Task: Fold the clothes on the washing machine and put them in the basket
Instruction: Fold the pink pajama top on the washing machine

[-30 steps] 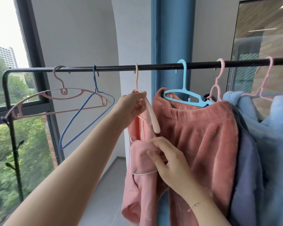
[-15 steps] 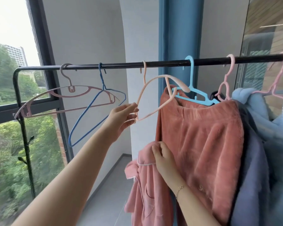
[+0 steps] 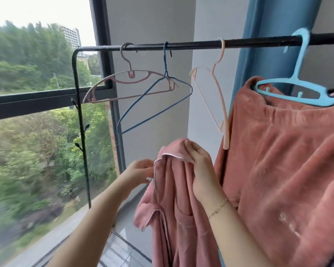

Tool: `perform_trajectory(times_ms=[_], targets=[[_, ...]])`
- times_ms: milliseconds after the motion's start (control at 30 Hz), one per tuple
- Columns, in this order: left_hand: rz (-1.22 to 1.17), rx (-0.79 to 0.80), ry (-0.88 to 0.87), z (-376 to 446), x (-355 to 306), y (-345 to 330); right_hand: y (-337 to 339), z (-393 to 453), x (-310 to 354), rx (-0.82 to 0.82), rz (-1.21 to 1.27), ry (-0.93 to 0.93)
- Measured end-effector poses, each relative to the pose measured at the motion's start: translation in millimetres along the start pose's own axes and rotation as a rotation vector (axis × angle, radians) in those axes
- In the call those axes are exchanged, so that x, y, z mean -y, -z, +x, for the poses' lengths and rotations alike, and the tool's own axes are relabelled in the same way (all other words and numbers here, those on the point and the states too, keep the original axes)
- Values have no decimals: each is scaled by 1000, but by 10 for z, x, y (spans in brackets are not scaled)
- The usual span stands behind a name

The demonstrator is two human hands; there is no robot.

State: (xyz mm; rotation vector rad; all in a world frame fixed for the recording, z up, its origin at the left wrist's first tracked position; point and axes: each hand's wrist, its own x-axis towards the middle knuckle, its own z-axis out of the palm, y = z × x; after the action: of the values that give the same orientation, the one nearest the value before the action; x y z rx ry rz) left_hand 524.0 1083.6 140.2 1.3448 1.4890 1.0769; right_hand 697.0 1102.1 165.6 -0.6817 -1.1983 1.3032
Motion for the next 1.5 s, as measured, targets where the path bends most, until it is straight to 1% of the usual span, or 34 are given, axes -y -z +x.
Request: perform_trajectory(times_ms=[33,133,233,300,400,500,600,700,767,900,967,1067,1133,1167,1200,1267,1300,1333,1367,1433,1467,1500], targets=[[56,-9,-26,-113,15,19,-49,-47,37,25,7,7],[120,-133,-4,-450,240,261,-382,-173,69,130,92,-35],[100,-250,66,-768,492,462,-768,-287,-7,250,143,-139],[49,-382,122,-1028,684,640,-1081,-399,-114,356,166,-216],[19,-523,230,-1437,1027,919,-1484,-606,-253,498,230,-329],[-11,-581,327,-1888,1237,1163,-1876,-758,-331,625,359,-453],[-178,-614,346,-2318,1347,1305,-2253,-894,-435,740,423,-556],[-243,-654,382,-2817,1430,1443,-2664,-1203,-507,873,445,-592],[-290,-726,397,-3228,1491,1556,-2973,-1509,-519,995,478,-635],[-346,-915,523,-4037,1592,1733,-3524,-2149,-502,1147,533,-675],[-396,-1060,556,-4349,1672,1868,-3746,-2389,-539,1191,564,-603],[-465,-1296,507,-4779,1915,2217,-4201,-2752,-723,1290,624,-481],[-447,-1396,499,-5010,1915,2360,-4397,-2863,-817,1257,601,-473],[-424,-1481,468,-5336,1942,2450,-4586,-3095,-896,1238,596,-503],[-409,-1541,428,-5534,1941,2505,-4686,-3224,-1006,1200,548,-525],[-414,-1625,381,-5867,1901,2568,-4833,-3451,-1165,1153,398,-472],[-418,-1682,361,-6087,1873,2594,-4942,-3646,-1191,1185,365,-496],[-417,-1717,335,-6222,1839,2607,-5024,-3727,-1233,1165,433,-578],[-409,-1783,320,-6428,1783,2621,-5171,-3876,-1246,1208,542,-650],[-398,-1926,296,-6786,1746,2663,-5366,-4172,-1158,1175,644,-669],[-416,-1998,279,-6954,1745,2688,-5510,-4303,-1156,1151,692,-822],[-453,-2054,252,-7046,1709,2688,-5582,-4376,-1176,1163,721,-920]])
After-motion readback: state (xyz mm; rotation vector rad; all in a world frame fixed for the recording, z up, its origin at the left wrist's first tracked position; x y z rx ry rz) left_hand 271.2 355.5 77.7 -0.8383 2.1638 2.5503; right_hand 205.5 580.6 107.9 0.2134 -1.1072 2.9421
